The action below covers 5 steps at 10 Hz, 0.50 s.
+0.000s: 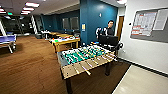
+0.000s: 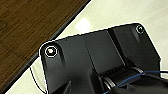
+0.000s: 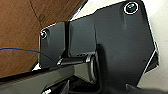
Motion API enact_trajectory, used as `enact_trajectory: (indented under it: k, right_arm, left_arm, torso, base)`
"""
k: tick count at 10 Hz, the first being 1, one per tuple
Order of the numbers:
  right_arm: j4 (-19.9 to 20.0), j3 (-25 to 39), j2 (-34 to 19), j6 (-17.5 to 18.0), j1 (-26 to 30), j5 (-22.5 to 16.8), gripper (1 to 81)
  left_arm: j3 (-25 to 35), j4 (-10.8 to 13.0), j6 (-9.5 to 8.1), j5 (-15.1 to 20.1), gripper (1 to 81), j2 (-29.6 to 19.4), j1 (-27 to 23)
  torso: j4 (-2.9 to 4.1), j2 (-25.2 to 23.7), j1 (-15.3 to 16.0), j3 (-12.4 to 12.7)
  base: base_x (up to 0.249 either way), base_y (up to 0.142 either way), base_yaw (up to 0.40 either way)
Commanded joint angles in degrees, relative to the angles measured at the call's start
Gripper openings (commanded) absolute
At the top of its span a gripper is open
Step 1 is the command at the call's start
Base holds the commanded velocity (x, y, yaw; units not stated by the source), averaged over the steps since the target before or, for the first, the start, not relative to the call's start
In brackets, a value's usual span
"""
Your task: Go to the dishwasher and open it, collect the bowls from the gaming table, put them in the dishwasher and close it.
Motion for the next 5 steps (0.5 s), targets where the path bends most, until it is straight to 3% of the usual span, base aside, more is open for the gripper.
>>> enact_trajectory:
  k: [1, 5]
  right_arm:
    - [-0.26, 0.46, -0.2, 0.01, 2.85, -2.79, 81.1]
    - [-0.35, 0.2, -0.28, 0.01, 2.86, -2.79, 81.1]
  left_arm:
    - [-0.12, 0.61, 0.13, 2.82, 81.1, -0.14, -3.13]
    - [-0.12, 0.52, 0.05, 2.82, 81.1, -0.05, -3.21]
  torso:
    - [0.0, 0.0, 0.05, 0.0]
    - [0.0, 0.0, 0.05, 0.0]
  base:
    - [0.0, 0.0, 0.339]
    - [0.0, 0.0, 0.34]
